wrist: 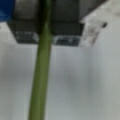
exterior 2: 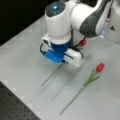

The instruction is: Flower insertion into a vase

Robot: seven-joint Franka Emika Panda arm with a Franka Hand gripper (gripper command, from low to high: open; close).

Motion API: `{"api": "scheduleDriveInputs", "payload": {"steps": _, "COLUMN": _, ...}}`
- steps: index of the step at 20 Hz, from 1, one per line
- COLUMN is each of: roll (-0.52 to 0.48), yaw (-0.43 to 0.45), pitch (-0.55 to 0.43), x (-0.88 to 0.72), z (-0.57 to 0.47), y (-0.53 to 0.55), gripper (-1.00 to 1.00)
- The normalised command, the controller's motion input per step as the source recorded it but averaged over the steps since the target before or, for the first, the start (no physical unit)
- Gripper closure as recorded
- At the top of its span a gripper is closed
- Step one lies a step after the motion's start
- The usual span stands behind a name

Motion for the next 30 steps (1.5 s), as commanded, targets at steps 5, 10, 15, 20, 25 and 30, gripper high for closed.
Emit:
{"api": "scheduleDriveInputs", "payload": {"steps": 5, "roll": -0.040, "yaw": -0.091, "pitch": 0.006, "x": -0.19, "z": 0.44, "y": 0.02, "gripper": 1.00}}
{"api": "scheduleDriveInputs", "payload": {"steps": 10, "roll": -0.084, "yaw": -0.070, "pitch": 0.007, "x": -0.16, "z": 0.39, "y": 0.01, "gripper": 1.00}}
{"api": "scheduleDriveInputs", "payload": {"steps": 15, "roll": -0.148, "yaw": -0.037, "pitch": 0.035, "x": -0.08, "z": 0.12, "y": -0.03, "gripper": 1.00}}
{"api": "scheduleDriveInputs", "payload": {"steps": 20, "roll": -0.147, "yaw": -0.008, "pitch": 0.054, "x": -0.06, "z": 0.03, "y": -0.03, "gripper": 1.00}}
{"api": "scheduleDriveInputs", "payload": {"steps": 25, "roll": -0.180, "yaw": 0.084, "pitch": 0.037, "x": -0.15, "z": 0.22, "y": -0.07, "gripper": 1.00}}
{"api": "scheduleDriveInputs", "payload": {"steps": 30, "roll": -0.121, "yaw": 0.071, "pitch": 0.035, "x": -0.14, "z": 0.24, "y": -0.09, "gripper": 1.00}}
